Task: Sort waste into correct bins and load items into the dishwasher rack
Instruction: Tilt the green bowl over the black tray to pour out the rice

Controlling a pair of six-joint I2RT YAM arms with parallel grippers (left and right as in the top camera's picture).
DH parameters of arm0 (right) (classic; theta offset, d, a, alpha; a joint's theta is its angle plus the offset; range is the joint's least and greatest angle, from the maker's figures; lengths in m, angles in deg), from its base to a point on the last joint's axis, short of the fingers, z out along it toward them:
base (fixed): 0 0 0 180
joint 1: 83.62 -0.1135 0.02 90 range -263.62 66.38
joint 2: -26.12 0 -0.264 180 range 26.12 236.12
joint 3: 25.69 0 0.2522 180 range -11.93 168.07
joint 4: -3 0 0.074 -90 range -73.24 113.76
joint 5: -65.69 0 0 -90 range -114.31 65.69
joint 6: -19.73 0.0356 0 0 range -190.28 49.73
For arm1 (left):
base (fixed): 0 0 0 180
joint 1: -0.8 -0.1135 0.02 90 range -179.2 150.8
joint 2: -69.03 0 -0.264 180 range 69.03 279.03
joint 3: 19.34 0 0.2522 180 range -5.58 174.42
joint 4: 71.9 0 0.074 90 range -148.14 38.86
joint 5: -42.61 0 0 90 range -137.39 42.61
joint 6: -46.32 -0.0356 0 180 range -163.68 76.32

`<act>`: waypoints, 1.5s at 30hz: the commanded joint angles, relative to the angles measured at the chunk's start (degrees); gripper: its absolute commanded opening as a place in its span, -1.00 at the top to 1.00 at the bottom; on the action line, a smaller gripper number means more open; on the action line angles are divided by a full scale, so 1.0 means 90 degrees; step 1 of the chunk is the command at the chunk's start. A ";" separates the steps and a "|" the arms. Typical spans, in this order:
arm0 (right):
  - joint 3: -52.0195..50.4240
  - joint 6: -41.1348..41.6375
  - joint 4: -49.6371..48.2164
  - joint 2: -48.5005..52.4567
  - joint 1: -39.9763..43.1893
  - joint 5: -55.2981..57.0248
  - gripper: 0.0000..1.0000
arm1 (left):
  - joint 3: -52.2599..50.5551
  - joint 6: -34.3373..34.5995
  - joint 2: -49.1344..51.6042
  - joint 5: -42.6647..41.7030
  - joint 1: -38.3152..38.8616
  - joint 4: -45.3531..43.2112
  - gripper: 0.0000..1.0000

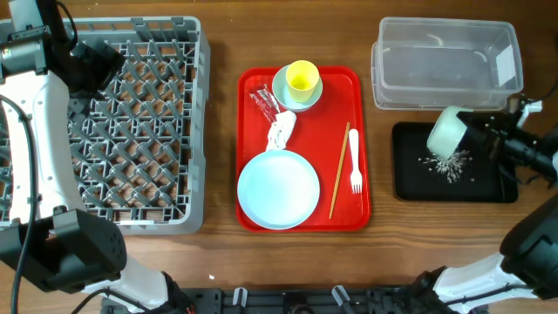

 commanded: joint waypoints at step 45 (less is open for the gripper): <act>-0.0029 0.0816 0.0034 0.0153 0.0899 -0.1372 0.92 | 0.0041 0.0058 -0.0044 0.0049 -0.0019 0.0002 -1.00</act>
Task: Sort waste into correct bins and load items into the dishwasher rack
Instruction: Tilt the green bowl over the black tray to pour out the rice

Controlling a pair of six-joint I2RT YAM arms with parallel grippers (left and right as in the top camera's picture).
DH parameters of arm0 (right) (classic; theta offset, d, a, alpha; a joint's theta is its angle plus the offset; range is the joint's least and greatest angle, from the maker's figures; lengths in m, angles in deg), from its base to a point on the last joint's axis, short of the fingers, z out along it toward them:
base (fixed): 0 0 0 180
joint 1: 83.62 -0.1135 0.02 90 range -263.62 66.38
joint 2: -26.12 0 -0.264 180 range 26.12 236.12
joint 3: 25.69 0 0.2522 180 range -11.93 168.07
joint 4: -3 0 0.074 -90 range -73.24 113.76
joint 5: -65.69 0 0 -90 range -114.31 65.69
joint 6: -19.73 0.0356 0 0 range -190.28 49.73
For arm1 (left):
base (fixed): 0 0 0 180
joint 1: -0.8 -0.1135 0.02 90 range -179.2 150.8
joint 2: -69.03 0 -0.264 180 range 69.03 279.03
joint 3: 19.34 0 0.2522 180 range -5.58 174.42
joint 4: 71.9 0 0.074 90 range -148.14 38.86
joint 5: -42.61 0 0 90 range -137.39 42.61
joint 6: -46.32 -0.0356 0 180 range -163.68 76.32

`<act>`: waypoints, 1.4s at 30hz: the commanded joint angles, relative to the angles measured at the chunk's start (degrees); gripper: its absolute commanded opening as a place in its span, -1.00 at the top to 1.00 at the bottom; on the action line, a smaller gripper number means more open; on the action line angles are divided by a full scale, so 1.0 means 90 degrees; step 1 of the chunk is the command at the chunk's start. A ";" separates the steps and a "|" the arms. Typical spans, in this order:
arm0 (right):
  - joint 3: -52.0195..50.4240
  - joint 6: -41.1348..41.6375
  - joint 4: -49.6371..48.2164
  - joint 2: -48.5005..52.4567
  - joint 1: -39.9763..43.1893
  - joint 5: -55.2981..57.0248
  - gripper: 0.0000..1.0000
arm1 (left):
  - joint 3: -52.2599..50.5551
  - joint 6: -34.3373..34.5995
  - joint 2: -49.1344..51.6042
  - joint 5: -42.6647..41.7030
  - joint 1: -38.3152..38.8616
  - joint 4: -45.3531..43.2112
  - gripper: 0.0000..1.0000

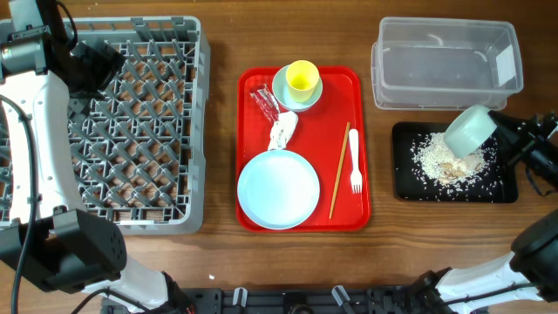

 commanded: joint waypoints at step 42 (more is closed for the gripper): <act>0.0206 0.3415 -0.9420 0.0425 -1.0219 0.5877 0.92 | 0.0041 0.0080 -0.0044 -0.0576 -0.0015 0.0386 -1.00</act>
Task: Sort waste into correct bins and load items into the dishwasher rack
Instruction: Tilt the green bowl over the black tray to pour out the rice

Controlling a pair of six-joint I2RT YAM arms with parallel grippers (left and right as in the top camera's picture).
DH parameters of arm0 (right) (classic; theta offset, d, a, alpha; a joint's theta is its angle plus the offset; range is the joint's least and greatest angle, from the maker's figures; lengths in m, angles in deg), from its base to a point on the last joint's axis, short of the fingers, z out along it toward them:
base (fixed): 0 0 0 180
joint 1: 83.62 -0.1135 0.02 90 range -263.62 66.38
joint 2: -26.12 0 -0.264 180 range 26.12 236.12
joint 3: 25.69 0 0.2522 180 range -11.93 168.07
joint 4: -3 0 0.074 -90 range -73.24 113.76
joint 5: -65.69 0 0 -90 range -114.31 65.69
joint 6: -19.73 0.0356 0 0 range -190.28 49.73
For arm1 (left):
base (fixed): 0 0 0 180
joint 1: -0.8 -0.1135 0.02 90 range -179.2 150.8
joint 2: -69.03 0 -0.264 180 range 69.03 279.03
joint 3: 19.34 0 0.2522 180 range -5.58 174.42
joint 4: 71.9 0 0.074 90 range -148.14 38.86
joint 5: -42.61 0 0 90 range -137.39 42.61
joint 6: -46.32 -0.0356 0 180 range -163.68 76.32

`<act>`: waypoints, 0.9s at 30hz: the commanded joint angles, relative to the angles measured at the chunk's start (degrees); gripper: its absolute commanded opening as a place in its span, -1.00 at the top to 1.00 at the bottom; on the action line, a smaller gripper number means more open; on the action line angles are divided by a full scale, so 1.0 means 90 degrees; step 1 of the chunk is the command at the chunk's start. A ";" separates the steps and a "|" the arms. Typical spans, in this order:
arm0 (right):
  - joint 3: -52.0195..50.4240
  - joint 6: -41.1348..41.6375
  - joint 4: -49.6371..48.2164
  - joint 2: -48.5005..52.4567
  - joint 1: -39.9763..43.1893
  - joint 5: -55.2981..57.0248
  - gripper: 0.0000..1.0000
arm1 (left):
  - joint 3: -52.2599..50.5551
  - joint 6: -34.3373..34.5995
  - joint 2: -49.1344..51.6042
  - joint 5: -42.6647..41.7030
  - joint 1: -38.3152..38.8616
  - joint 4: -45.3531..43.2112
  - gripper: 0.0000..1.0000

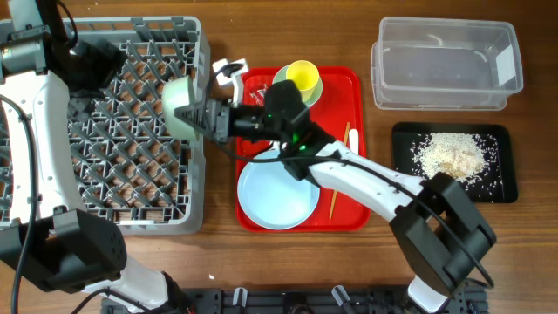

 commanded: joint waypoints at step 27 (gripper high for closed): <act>0.0024 -0.2919 0.5289 -0.1030 0.1151 0.1775 0.91 | 0.0034 -0.0879 -0.0046 -0.0177 0.2356 0.0338 -0.93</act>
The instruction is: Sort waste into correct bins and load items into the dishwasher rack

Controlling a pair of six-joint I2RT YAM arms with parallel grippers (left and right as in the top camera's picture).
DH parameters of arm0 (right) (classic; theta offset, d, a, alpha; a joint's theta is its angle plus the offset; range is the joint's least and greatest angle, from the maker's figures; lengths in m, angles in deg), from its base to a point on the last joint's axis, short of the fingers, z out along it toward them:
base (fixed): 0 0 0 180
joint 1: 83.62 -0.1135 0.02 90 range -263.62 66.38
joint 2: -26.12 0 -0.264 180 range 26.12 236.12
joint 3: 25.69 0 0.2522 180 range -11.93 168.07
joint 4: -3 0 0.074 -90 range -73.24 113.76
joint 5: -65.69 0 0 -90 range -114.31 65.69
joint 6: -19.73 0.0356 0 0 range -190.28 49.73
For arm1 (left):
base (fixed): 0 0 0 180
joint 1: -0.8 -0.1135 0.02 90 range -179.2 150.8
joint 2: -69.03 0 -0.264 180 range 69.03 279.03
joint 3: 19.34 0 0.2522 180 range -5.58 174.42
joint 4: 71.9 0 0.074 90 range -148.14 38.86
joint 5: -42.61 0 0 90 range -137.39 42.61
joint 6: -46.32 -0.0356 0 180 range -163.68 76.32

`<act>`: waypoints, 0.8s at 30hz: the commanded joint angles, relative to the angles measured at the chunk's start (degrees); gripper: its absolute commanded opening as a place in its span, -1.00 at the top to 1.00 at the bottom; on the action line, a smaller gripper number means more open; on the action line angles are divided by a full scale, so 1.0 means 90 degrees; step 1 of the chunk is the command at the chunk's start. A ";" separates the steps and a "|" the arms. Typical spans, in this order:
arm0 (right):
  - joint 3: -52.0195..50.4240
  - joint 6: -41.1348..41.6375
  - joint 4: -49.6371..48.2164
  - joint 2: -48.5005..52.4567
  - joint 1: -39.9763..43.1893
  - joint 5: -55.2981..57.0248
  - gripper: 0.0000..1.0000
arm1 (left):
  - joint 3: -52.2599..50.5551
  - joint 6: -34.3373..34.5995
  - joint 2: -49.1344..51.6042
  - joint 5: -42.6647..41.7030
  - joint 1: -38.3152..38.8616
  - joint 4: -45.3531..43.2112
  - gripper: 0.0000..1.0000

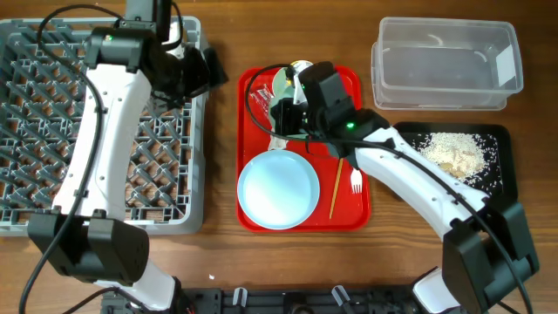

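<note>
My right gripper (pixel 283 115) hangs over the top left of the red tray (pixel 364 209), just above a crumpled white wrapper (pixel 281 136); nothing shows between its fingers. Its arm hides most of the yellow cup (pixel 302 66) and the green saucer (pixel 279 85). A pale blue plate (pixel 279 190), a chopstick (pixel 337 185) and a white fork (pixel 356 180) lie on the tray. My left gripper (pixel 202 73) is at the top right edge of the grey dishwasher rack (pixel 52 131); its fingers are too dark to read. The pale green bowl is out of sight.
A black tray (pixel 410 183) with a heap of spilled rice (pixel 453 157) sits at the right. Behind it stands a clear plastic bin (pixel 445 61). The left arm crosses the rack's right half, and the right arm crosses the tray's right side.
My right gripper held the green bowl over the rack's right edge; now it is back over the tray without it. The left arm has moved from the rack's far left corner to its right edge.
My right gripper tipped the green bowl over the black tray and a few grains fell. Then a heap of rice lay there. Then the bowl was held at the rack's right edge. Now the bowl is out of sight and the gripper is over the wrapper.
</note>
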 commanded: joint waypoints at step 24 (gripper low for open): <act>0.0112 0.1394 -0.4928 0.1566 -0.2516 -0.0641 0.91 | 0.0017 0.1039 -0.0748 0.1001 -0.3657 0.1343 -1.00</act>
